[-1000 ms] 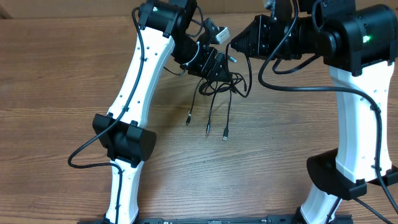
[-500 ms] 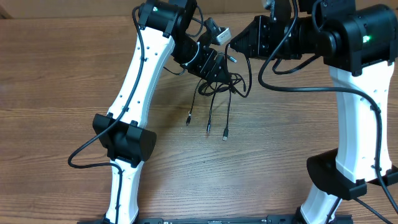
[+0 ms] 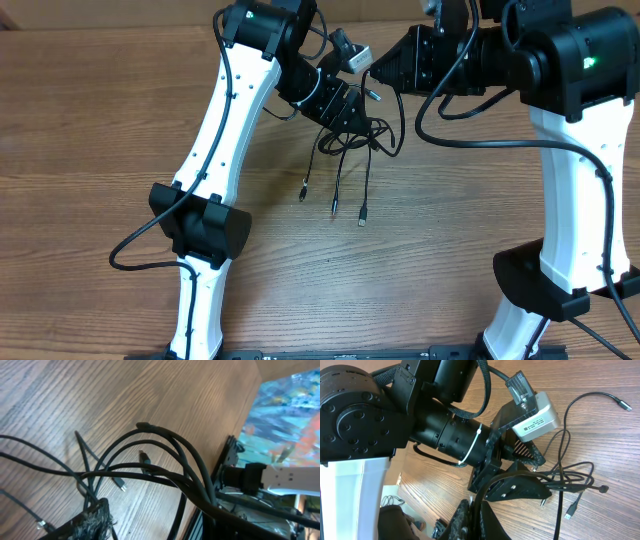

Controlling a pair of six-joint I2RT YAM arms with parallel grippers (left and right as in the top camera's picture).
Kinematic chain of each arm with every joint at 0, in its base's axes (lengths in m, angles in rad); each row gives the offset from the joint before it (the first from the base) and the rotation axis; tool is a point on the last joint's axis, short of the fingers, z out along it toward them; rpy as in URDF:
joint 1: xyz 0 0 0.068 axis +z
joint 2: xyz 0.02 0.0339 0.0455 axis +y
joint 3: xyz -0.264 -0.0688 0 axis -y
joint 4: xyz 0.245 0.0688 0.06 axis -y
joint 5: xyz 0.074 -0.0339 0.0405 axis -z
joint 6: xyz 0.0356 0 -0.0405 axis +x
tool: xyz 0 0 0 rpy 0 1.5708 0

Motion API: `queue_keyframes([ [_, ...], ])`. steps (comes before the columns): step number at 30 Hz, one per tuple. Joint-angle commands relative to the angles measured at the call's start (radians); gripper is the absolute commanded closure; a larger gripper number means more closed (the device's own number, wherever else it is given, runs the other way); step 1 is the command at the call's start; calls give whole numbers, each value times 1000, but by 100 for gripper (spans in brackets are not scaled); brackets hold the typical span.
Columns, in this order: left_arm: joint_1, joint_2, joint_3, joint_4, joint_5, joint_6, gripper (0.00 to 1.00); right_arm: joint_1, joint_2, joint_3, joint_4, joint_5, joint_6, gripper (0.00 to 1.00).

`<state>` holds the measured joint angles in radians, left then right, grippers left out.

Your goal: Untangle cables

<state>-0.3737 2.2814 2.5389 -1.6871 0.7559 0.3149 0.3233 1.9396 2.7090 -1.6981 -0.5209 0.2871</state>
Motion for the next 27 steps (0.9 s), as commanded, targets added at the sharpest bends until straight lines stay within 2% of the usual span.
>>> queue_keyframes([
  [1, -8, -32, 15, -3, -61, 22, 37, 8, -7, 0, 5, -20, -15, 96],
  [23, -8, -32, 15, -3, -60, 14, 33, 8, -7, 0, 5, -28, -26, 96],
  [27, -7, -32, 15, -3, -97, 8, 37, 8, -7, 0, 5, -27, -30, 96],
])
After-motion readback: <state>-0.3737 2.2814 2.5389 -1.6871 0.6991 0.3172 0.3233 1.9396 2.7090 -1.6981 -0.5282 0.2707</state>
